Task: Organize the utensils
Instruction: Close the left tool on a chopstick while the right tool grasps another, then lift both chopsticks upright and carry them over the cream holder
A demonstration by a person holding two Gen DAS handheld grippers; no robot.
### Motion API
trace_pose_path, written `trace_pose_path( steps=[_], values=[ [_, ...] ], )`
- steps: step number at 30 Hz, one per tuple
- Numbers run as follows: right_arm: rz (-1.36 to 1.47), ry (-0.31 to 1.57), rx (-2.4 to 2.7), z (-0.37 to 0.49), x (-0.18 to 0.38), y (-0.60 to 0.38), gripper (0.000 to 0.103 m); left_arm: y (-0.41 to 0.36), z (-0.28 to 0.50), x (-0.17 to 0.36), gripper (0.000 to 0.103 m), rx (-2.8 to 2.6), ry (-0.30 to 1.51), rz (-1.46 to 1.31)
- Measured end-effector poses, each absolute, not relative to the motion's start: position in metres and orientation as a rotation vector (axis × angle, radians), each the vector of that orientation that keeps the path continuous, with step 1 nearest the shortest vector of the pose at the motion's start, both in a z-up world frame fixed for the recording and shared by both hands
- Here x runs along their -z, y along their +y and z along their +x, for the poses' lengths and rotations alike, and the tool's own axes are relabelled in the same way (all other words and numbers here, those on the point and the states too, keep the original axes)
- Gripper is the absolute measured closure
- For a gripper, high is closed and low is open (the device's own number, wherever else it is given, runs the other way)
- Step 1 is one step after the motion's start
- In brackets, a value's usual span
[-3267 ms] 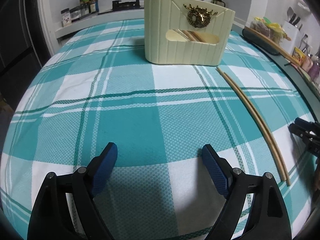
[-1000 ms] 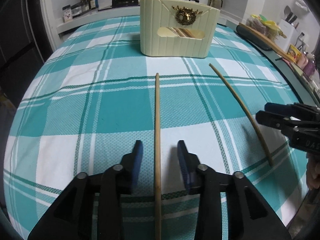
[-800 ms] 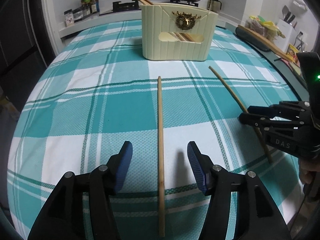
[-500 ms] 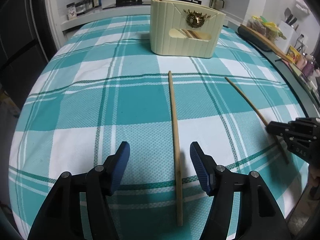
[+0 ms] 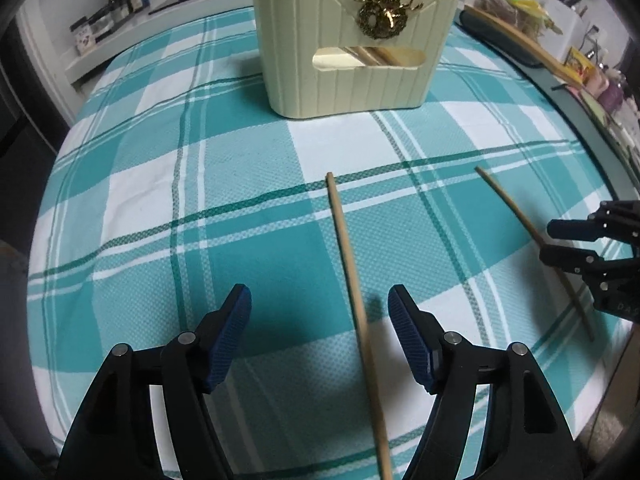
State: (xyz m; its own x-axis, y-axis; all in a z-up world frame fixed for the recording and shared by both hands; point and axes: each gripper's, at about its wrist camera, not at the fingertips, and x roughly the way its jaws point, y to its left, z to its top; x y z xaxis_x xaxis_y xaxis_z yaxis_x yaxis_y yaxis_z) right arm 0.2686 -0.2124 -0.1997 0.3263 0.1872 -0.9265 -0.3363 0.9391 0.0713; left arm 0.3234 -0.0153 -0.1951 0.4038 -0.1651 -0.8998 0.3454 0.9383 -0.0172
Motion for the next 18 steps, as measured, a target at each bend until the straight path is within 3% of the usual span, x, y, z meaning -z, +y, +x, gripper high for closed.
trace_pose_path(
  steps=[4,5,7,8,12,18],
  values=[
    [-0.200,1.202,-0.348,0.292,0.211,-0.193,0.073,-0.020,0.338,0.206,0.048,0.305,1.142,0.203],
    [-0.197,1.185,-0.343,0.297,0.211,-0.190,0.074,-0.021,0.338,0.205,0.066,0.313,1.128,0.194],
    [-0.190,1.170,-0.321,0.305,0.209,-0.188,0.086,-0.025,0.338,0.204,0.096,0.323,1.109,0.198],
    [-0.201,1.158,-0.313,0.307,0.209,-0.187,0.097,-0.025,0.337,0.203,0.098,0.330,1.103,0.187],
    [-0.115,1.086,-0.327,0.301,0.192,-0.197,0.097,-0.018,0.322,0.190,0.098,0.350,1.028,0.119],
    [0.021,0.834,-0.389,0.256,0.107,-0.227,0.097,0.010,0.279,0.121,0.099,0.416,0.822,-0.028]
  ],
)
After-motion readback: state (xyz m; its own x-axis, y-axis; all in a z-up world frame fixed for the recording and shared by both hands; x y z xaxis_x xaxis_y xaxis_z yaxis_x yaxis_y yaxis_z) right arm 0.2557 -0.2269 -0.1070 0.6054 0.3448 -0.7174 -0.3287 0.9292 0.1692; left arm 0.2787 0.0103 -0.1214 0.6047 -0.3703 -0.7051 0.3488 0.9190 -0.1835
